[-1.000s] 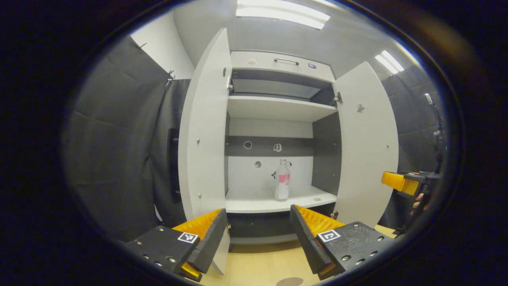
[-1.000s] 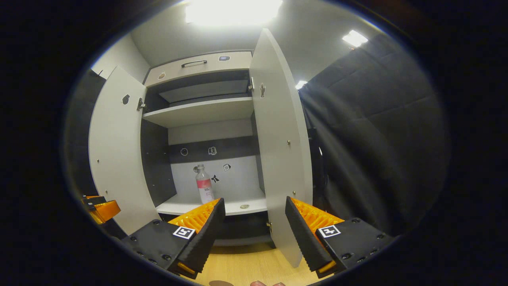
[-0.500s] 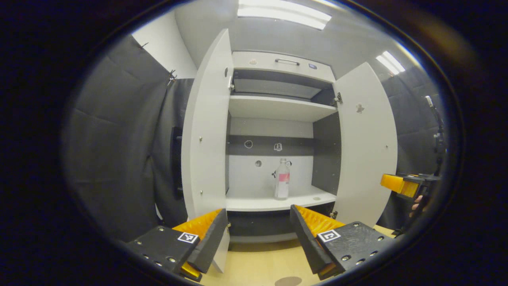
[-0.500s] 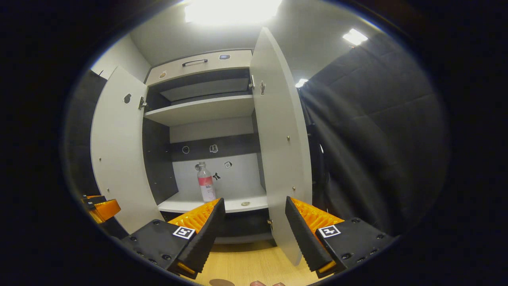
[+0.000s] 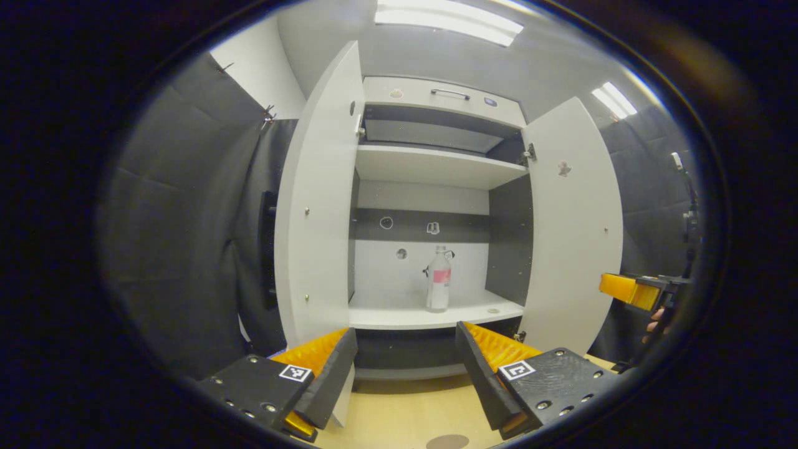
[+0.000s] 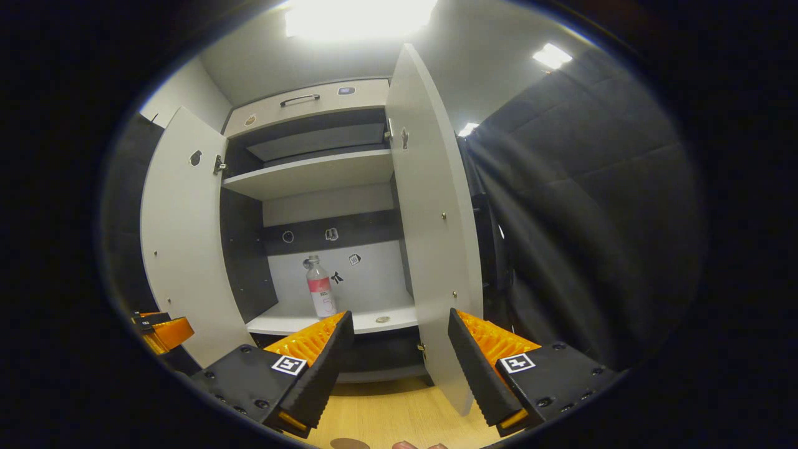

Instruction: Grasp the bottle in the cabinet with the left hand and place it on the coaster, then close the right door with the right hand and the left door with the left hand.

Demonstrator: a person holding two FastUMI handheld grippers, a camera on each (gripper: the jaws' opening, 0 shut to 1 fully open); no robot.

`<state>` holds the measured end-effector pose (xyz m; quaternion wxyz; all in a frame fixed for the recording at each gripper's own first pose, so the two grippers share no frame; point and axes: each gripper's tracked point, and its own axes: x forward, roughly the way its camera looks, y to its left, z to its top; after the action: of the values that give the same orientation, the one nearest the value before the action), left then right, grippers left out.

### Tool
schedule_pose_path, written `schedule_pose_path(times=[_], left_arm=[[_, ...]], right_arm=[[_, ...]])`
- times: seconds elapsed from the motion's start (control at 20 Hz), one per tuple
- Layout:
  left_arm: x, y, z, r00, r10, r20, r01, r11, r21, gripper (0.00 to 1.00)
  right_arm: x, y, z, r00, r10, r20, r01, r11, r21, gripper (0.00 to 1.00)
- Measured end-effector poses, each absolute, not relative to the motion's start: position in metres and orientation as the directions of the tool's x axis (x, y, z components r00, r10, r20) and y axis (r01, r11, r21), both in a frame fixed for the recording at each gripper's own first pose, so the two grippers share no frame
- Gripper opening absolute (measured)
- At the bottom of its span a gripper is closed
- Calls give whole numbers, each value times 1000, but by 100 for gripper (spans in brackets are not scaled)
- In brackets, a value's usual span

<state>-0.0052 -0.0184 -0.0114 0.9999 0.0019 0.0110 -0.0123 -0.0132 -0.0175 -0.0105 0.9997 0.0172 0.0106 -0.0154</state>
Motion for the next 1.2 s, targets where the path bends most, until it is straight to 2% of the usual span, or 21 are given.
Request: schedule_pose_path(times=[0.45,0.65,0.85,0.9,0.95,1.2], left_arm=[[43,-40,-12,995,-88,-51,87,996,-10,93],[90,-57,-3,991,-130,-44,129,992,-9,93],[144,-65,1,992,-123,-32,124,992,27,93],[157,-67,3,992,-122,-31,123,992,32,93],[171,-70,3,992,-123,-30,124,992,38,93],[242,-84,-1,990,-134,-35,135,990,49,93]], right_arm=[[-17,-56,1,990,-142,-18,143,989,47,96],[-22,-96,16,974,-225,-19,226,974,31,96],[-26,-153,34,940,-341,11,341,940,15,96],[-27,-166,35,934,-358,1,358,933,19,92],[-27,-177,37,929,-370,1,370,929,22,96],[-13,-226,41,899,-438,12,439,899,-6,96]])
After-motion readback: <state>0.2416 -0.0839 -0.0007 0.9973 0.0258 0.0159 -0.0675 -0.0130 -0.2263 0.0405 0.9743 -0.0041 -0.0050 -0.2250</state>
